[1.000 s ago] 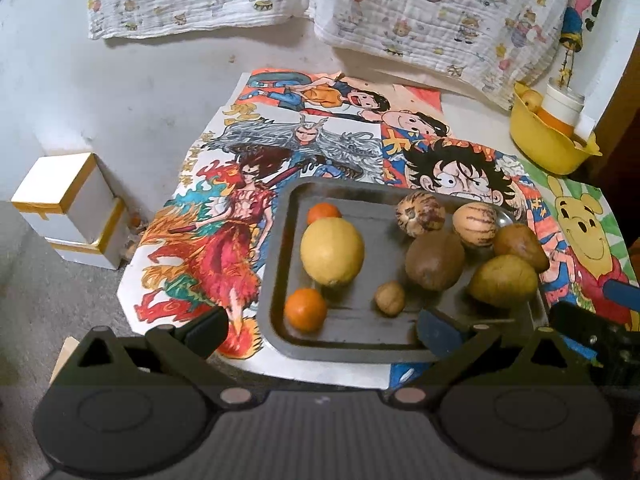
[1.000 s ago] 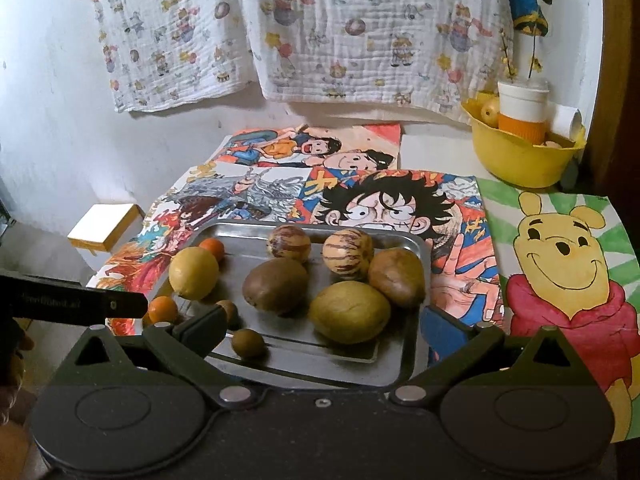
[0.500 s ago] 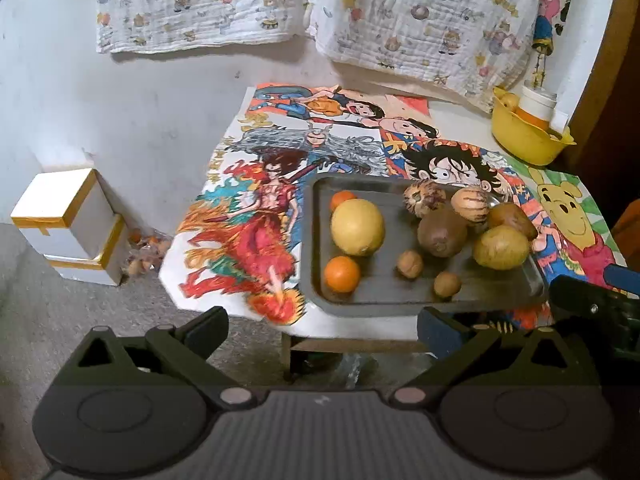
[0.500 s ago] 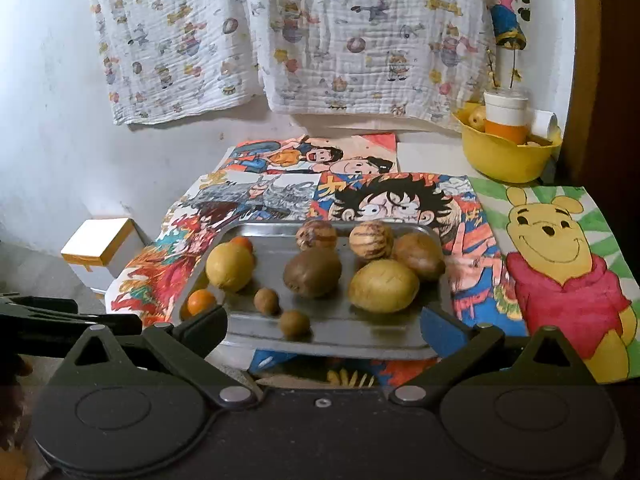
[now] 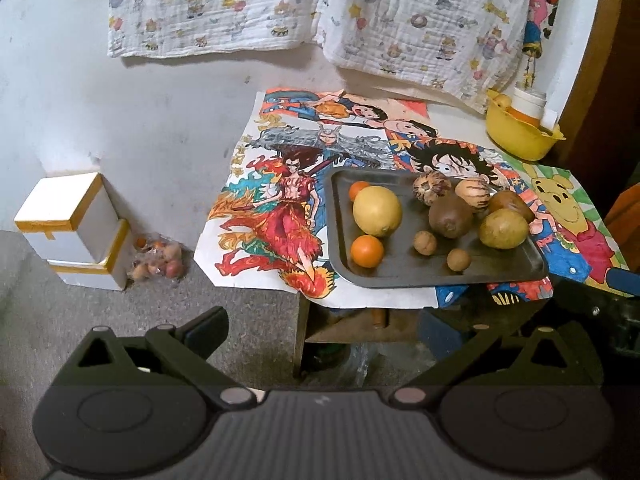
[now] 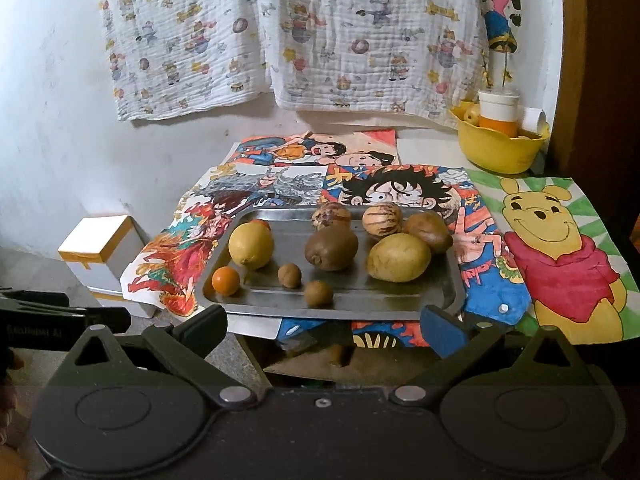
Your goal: Organize fruits
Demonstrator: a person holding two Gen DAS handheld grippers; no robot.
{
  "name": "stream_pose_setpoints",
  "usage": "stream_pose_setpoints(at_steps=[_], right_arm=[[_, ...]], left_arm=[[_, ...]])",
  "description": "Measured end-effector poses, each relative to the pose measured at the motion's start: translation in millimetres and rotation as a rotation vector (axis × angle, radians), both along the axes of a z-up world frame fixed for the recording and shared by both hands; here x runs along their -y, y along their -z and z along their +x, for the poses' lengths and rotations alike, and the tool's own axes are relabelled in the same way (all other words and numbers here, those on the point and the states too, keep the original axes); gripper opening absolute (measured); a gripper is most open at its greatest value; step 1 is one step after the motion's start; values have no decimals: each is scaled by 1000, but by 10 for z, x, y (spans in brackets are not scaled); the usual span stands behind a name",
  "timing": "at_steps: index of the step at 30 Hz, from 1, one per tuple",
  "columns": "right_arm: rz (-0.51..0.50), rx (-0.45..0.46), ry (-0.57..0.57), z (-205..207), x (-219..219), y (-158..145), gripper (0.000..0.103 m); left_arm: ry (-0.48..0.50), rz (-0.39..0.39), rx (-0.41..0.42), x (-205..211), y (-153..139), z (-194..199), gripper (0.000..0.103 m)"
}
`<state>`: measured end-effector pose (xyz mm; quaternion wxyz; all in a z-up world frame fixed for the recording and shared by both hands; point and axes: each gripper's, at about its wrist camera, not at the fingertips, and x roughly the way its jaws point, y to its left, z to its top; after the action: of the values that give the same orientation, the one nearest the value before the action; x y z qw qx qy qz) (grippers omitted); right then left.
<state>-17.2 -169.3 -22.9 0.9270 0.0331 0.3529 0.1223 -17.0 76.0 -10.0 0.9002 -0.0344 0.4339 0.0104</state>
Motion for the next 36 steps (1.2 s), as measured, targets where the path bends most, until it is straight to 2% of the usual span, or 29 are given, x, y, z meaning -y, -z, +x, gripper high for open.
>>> stream_pose_setpoints(at_steps=[36], right_arm=[[-21,-26,18,16,102,73,102]], left_arm=[[18,28,-26,104,49,31,102]])
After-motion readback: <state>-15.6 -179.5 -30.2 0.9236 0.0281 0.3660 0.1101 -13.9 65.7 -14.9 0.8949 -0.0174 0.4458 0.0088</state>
